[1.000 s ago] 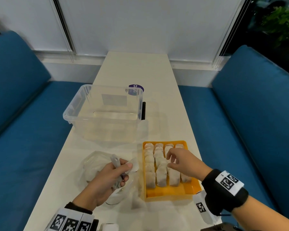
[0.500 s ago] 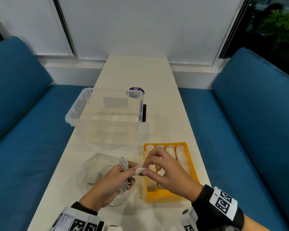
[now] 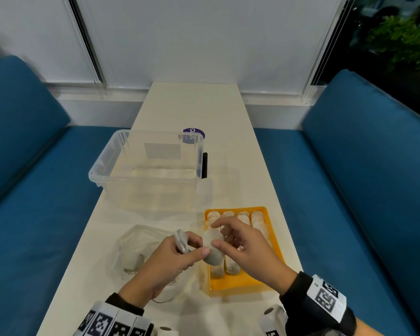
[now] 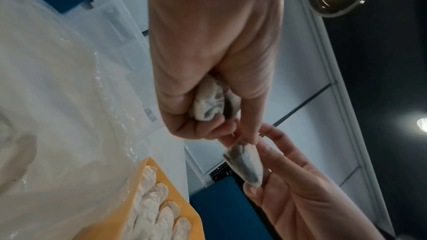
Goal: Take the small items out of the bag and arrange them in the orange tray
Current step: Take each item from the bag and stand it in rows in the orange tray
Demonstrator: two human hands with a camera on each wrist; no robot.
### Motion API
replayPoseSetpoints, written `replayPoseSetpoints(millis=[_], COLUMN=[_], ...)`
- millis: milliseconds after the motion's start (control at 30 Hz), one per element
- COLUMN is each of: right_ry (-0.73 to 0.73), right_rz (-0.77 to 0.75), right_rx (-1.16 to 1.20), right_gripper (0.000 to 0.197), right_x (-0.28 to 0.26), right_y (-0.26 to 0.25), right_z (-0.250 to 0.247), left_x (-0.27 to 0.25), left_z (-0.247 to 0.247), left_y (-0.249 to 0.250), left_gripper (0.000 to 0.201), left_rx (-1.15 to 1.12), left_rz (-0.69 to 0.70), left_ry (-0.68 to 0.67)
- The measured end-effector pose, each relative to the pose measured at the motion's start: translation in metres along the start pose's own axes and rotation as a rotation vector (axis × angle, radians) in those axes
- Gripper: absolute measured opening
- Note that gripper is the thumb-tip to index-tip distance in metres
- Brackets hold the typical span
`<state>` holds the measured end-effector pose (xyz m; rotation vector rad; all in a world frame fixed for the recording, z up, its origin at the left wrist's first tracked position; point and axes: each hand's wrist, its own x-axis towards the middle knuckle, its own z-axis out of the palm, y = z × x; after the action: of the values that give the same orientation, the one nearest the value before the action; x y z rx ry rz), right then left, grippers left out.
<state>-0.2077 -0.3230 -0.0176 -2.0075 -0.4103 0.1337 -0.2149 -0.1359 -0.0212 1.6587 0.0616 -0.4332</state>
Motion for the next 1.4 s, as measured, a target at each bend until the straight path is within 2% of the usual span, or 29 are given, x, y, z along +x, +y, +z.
replayPoseSetpoints(millis=[100, 333, 600, 833, 1067, 1400], right_ry=[0.002, -0.001, 0.018, -0.109, -0.237, -0.227], right_rz=[-0.003, 0.148, 0.383, 0.552, 0.587, 0.522], right_rx=[-0.053, -0.013, -0.25, -0.344, -0.415, -0.661], right_gripper=[0.024, 0.014, 0.002, 0.005, 0.007, 0.006], right_x=[-0.001, -0.003, -0.014, -0.021, -0.013, -0.012], right_y=[0.003, 0.011, 0.054, 0.098, 0.105, 0.11], right_z=[-0.004, -0.019, -0.071, -0.078, -0.068, -0.062], left_x=[0.001, 0.002, 0.001, -0.014, -0.026, -0.025], left_z=[0.004, 0.011, -0.007, -0.039, -0.051, -0.05], left_y=[-0.002, -0.001, -0.007, -0.023, -0.033, -0.034], left_gripper=[0.008, 0.002, 0.01, 0.013, 0.014, 0.016], left_rx=[0.067, 0.193, 0.093, -0.115, -0.197, -0.211], left_rz=[0.042, 0.104, -0.056, -0.153, -0.2, -0.214], left_ry=[0.01, -0.008, 0.075, 0.228, 0.289, 0.284])
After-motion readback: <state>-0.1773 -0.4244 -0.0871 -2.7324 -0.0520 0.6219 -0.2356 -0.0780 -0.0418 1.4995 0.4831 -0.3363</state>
